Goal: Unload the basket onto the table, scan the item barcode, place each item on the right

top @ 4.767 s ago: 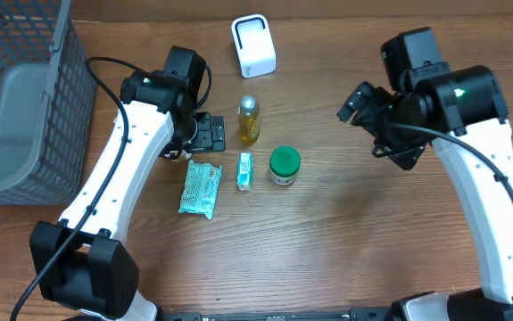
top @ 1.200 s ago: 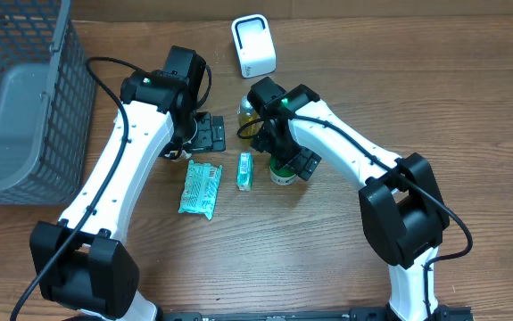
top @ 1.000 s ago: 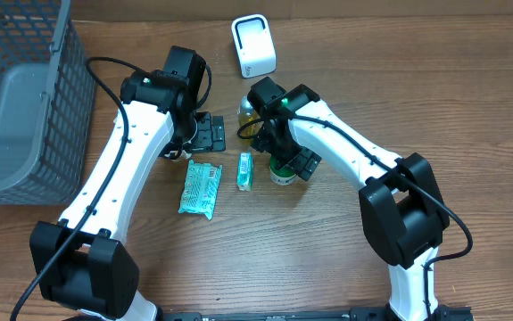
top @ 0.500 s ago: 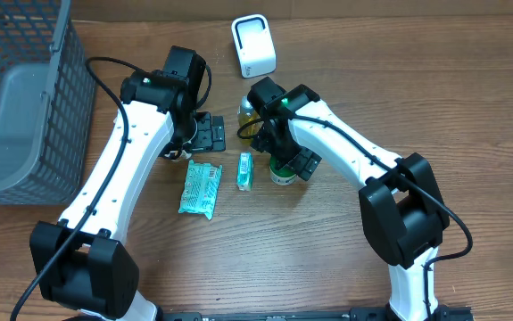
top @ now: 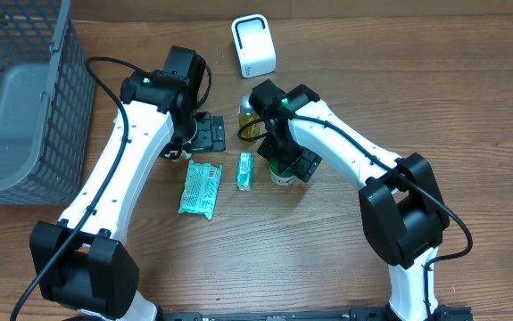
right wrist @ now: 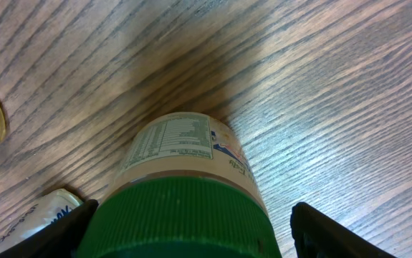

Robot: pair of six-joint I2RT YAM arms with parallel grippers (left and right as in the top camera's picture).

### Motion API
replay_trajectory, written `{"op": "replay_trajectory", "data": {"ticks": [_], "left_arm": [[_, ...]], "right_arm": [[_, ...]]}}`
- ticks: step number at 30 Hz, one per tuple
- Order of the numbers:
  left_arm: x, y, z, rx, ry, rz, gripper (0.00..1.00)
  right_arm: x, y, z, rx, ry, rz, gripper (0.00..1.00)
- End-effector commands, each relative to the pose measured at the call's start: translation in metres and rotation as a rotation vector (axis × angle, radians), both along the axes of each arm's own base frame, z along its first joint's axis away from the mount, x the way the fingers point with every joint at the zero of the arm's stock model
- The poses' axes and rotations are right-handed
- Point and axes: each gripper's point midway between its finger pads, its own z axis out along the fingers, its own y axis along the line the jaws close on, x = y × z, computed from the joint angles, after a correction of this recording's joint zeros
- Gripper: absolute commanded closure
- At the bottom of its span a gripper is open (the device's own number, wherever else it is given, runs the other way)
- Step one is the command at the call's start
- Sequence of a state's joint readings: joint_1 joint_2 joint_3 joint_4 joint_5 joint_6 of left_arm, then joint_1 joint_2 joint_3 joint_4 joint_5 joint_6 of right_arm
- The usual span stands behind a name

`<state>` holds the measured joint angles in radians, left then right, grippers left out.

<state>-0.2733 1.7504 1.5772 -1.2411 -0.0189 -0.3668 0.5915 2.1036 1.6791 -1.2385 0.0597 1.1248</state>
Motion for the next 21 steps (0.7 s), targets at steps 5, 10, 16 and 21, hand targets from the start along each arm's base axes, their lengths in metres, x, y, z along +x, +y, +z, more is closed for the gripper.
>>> {"op": "replay_trajectory", "data": {"ticks": [5,10,16,21], "left_arm": [[0.001,0.001,0.002,-0.007,-0.005,0.011,0.00],[0.001,0.001,0.002,-0.007,-0.005,0.011,0.00],[0.001,0.001,0.002,-0.007,-0.005,0.011,0.00],[0.001,0.001,0.002,-0.007,-0.005,0.011,0.01]], "right_arm": [[0.001,-0.001,-0.001,-0.014,-0.011,0.003,0.20],[0.003,0.000,-0.001,-0.007,-0.022,0.003,0.19],[0.002,0.003,-0.011,0.013,-0.019,0.002,0.16],[0.001,0.002,-0.012,0.012,-0.017,0.002,0.16]]}}
